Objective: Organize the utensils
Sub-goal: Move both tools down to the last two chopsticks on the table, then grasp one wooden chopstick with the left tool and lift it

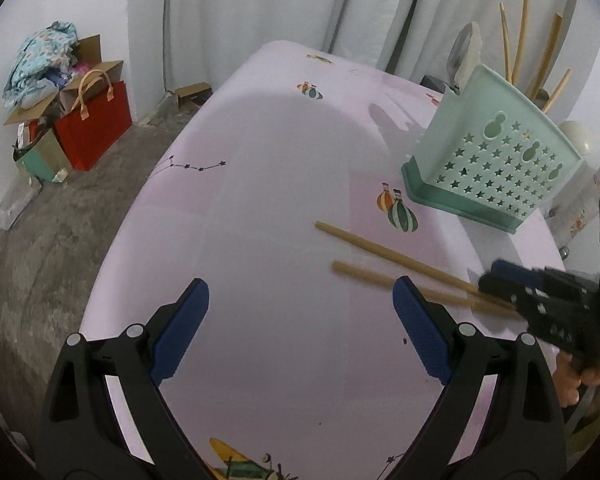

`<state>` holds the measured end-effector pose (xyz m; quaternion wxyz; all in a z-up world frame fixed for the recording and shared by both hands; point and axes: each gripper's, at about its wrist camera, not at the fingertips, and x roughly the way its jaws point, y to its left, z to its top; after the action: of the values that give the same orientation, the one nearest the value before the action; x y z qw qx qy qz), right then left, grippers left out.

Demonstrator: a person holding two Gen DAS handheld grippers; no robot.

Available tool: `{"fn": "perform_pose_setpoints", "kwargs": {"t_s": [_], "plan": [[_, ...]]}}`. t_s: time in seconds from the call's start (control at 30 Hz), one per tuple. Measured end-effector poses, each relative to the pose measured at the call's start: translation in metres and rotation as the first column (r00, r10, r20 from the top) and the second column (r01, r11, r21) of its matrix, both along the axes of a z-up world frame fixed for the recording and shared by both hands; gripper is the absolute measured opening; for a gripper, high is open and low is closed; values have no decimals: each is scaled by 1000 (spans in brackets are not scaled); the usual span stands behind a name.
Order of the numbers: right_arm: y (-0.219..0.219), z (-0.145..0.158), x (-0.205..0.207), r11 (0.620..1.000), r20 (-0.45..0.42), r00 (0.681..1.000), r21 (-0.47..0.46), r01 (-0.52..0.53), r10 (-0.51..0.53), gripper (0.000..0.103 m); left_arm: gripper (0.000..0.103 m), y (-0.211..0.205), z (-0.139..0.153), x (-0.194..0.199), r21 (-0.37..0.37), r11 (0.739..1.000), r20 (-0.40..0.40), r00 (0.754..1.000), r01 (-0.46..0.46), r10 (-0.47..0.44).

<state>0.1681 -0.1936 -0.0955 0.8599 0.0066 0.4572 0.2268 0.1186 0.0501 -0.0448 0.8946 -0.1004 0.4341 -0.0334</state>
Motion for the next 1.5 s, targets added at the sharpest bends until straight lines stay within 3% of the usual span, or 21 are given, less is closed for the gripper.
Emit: {"fn": "perform_pose_setpoints", "kwargs": {"t_s": [0.13,0.4,0.57,0.7,0.83,1.03,1.07,1.13,1.23,1.3,1.5], "plan": [[7,-2,-28,997,28,999,-69,-21,23,34,89,3,0,-5,1,1000,0,1000,-7,7],[23,-2,-63,993,44,998,-111,-30,35,34,89,6,-4,-10,-5,1000,-1,1000,-4,4],[15,-2,-61,999,25,1000,-46,17,-16,34,89,5,-1,-20,-17,999,28,999,32,-32],[3,3,-68,999,33,998,-5,48,-48,34,89,5,8,-38,-29,993,96,990,110,-107],[2,10,-86,998,42,999,55,-24,22,34,89,4,15,-57,-49,978,114,974,203,-197],[18,2,-119,979,14,979,11,-203,203,34,65,5,11,-86,-130,933,60,942,336,-331],[21,-1,-122,976,11,976,-9,-219,220,34,62,5,7,-89,-166,923,38,937,348,-346],[25,-5,-126,972,17,972,-38,-234,235,34,46,4,-2,-89,-244,901,-2,929,358,-370],[29,-4,-123,974,12,975,-37,-223,224,34,37,-1,-18,-83,-380,863,-51,924,334,-380],[29,-4,-120,977,8,977,-27,-214,214,33,35,-2,-24,-78,-432,845,-52,926,316,-373],[37,-5,-118,980,-9,980,23,-199,199,26,35,-2,-26,-59,-463,846,-45,946,265,-321]]}}
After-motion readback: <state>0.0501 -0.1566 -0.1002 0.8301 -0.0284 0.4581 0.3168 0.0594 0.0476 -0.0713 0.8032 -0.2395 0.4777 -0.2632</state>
